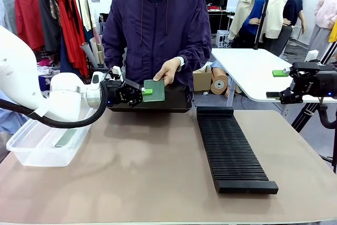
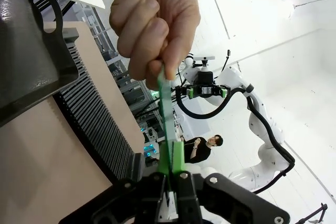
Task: Sort PCBs into racks and boxes based on the side picked up.
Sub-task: Pick up the Blank PCB handed by the Human, then if the short side of the Blank PCB is picked up, insert it into the PCB Rack ; if the long side is picked up, place it in the Organizing box.
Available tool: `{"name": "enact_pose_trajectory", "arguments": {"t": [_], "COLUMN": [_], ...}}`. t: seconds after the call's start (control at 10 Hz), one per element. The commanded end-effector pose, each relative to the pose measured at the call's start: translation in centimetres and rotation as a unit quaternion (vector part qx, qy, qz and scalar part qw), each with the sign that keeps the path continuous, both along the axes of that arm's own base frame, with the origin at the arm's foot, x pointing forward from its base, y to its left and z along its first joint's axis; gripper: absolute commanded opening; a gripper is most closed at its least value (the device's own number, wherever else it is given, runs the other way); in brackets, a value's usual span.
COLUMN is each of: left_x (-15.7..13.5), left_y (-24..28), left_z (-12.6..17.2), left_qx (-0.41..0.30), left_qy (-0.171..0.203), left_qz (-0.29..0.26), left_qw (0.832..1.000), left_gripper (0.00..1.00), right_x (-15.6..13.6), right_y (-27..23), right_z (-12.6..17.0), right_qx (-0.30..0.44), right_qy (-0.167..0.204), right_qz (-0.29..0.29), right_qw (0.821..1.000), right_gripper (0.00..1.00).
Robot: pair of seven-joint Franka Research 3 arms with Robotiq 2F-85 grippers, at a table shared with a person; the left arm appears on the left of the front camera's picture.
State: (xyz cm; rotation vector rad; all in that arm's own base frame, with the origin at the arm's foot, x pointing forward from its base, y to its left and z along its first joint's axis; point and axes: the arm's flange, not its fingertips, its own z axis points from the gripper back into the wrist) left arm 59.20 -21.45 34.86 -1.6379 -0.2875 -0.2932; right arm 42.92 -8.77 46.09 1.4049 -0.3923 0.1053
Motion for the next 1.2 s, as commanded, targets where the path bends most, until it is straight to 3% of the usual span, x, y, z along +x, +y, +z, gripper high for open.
{"name": "enact_pose_trajectory", "arguments": {"t": [0.0, 0.1, 0.2, 1.1], "left_x": [0.15, 0.3, 0.01, 0.01], "left_y": [-0.11, -0.1, 0.01, 0.01], "left_z": [0.55, 0.57, 0.01, 0.01], "left_qx": [-0.015, -0.006, 0.0, 0.0], "left_qy": [0.004, 0.016, 0.0, 0.0], "left_qz": [0.008, -0.002, 0.0, 0.0], "left_qw": [1.0, 1.0, 1.0, 1.0], "left_gripper": [0.0, 0.0, 0.0, 0.0], "right_x": [-0.07, -0.07, -0.07, -0.07], "right_y": [0.06, 0.06, 0.06, 0.06], "right_z": [0.13, 0.13, 0.13, 0.13], "right_qx": [0.0, 0.0, 0.0, 0.0], "right_qy": [-0.004, -0.004, -0.004, -0.004], "right_qz": [0.0, 0.0, 0.0, 0.0], "right_qw": [1.0, 1.0, 1.0, 1.0], "right_gripper": [1.0, 1.0, 1.0, 1.0]}}
